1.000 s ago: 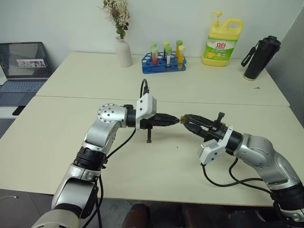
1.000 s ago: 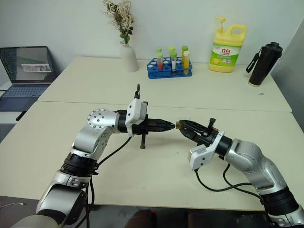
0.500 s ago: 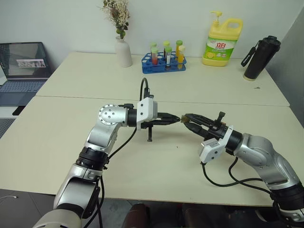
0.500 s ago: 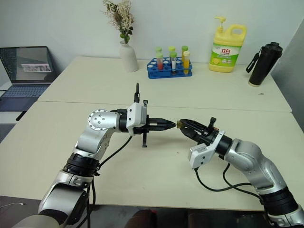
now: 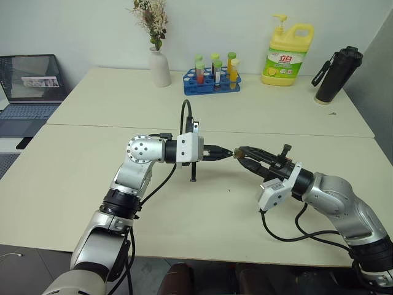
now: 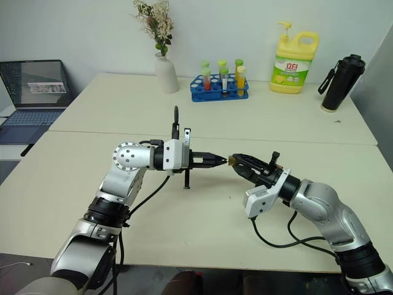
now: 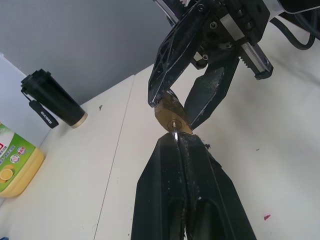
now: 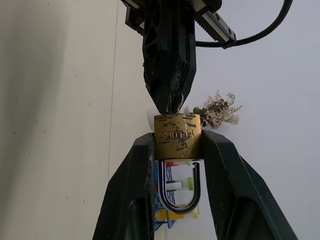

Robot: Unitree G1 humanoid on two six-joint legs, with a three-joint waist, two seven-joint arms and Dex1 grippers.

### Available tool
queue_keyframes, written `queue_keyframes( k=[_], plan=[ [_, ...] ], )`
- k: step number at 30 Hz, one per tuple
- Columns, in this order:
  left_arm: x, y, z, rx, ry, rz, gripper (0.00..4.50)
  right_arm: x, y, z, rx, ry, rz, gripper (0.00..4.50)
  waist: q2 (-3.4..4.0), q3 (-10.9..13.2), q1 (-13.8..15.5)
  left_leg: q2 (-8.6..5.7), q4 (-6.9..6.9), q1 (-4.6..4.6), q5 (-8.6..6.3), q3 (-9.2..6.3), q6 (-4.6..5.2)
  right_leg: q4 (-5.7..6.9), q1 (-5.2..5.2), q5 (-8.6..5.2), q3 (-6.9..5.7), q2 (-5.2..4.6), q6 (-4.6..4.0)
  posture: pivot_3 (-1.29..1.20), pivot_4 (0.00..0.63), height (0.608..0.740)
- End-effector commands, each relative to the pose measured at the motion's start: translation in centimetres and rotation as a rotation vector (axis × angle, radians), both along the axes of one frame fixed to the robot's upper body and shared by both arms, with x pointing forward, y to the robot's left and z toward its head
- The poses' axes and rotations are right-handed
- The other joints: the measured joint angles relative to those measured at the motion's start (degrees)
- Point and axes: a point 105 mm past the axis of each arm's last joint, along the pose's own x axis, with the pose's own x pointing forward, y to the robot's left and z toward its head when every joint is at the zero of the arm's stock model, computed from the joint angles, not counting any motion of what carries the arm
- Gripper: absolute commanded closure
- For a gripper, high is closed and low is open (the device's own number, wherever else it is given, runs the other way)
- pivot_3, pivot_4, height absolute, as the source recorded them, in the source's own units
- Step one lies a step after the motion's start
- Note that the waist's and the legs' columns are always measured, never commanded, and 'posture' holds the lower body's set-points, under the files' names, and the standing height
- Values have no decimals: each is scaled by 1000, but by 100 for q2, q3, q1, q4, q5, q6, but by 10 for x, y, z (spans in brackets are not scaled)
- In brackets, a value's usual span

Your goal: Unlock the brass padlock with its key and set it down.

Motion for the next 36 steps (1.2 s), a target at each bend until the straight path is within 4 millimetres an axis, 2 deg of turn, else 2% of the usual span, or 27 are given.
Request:
queue_keyframes(
  k=[1,5,8,15,18,21,24,28,36],
  plan=[
    [-4,-8,2,-7,41,-28,4500,-4,1,16,41,-48,20,3552,0,0,0,0,0,0,0,0,0,0,0,0,0,0,0,0,150,740],
    [-2,-5,-2,-16,178,2,4500,-4,2,16,40,-49,21,3552,0,0,-2,0,0,0,0,0,0,1,0,0,0,1,0,0,150,740],
    [0,-3,-6,-16,255,29,3954,-4,2,16,38,-47,22,3552,0,0,-4,0,0,1,0,0,0,2,0,0,0,1,0,0,150,740],
    [6,12,1,-72,552,128,1964,-4,0,15,35,-40,17,3552,0,0,-17,1,0,2,0,-2,0,6,-1,0,0,1,0,0,150,740],
    [3,14,10,-116,636,125,1926,-4,0,15,34,-39,17,3552,0,0,-20,1,1,2,1,-4,0,9,-1,0,-1,1,0,0,150,740],
    [-12,12,20,-125,707,65,1926,-4,0,15,32,-34,16,3552,0,0,-29,1,2,2,1,-3,-1,9,-1,0,0,0,0,0,150,740],
    [-13,6,24,-127,703,78,1926,-3,1,14,29,-32,20,3552,0,0,-42,1,2,2,1,-4,-1,9,0,0,0,-1,0,0,150,740],
    [-12,-7,21,-105,643,115,1926,-3,3,15,28,-32,25,3552,0,0,-42,1,4,4,2,-4,-2,13,1,0,0,-1,0,0,150,740],
    [-3,-15,15,-120,637,160,1926,-5,3,16,30,-31,28,3552,0,0,-43,1,5,5,2,-4,-3,18,-1,0,1,-1,-1,0,150,740]
  ],
)
